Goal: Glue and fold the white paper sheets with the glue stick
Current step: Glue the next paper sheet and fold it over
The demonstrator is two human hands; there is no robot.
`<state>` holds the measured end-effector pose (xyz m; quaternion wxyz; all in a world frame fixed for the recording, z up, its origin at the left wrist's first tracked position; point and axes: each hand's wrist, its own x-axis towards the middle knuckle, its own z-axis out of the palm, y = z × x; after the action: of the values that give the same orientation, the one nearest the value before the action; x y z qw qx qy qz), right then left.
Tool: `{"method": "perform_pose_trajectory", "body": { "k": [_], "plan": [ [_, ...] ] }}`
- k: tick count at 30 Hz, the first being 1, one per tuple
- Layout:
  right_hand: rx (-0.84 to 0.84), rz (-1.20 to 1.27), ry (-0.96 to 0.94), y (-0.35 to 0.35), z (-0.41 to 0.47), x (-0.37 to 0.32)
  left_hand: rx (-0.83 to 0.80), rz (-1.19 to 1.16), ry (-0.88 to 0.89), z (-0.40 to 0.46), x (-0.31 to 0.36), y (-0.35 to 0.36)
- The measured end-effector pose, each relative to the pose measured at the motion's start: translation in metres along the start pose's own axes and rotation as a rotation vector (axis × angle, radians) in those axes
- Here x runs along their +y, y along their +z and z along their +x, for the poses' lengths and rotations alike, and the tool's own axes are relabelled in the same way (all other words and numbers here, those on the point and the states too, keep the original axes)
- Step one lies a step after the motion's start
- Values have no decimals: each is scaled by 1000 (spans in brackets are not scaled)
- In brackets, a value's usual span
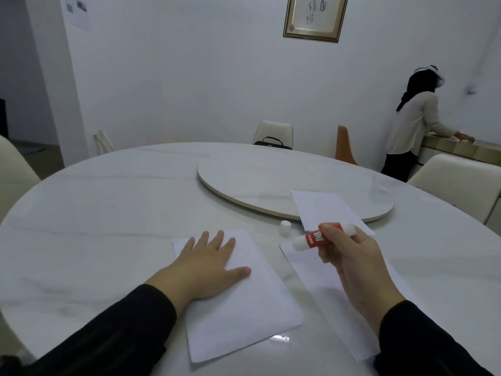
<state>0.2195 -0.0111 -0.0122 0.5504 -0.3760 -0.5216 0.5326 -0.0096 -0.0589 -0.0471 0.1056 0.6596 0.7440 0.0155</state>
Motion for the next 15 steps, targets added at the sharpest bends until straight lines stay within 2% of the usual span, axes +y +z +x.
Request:
{"method": "perform_pose_trajectory", "body": {
  "k": [2,4,6,9,15],
  "plan": [
    [-34,-174,-44,12,3,-9,-10,-49,51,-1,-4,-2],
    [-82,-292,-83,28,10,-15,72,-118,76,0,-6,-1],
    [-106,-396,-117,47,19,-15,116,-93,88,0,-5,4],
    [-159,-554,-132,71,33,-5,83,-9,97,3,-5,9],
    [-260,-762,-163,91,41,20,80,-16,93,4,-5,8]
  ]
}}
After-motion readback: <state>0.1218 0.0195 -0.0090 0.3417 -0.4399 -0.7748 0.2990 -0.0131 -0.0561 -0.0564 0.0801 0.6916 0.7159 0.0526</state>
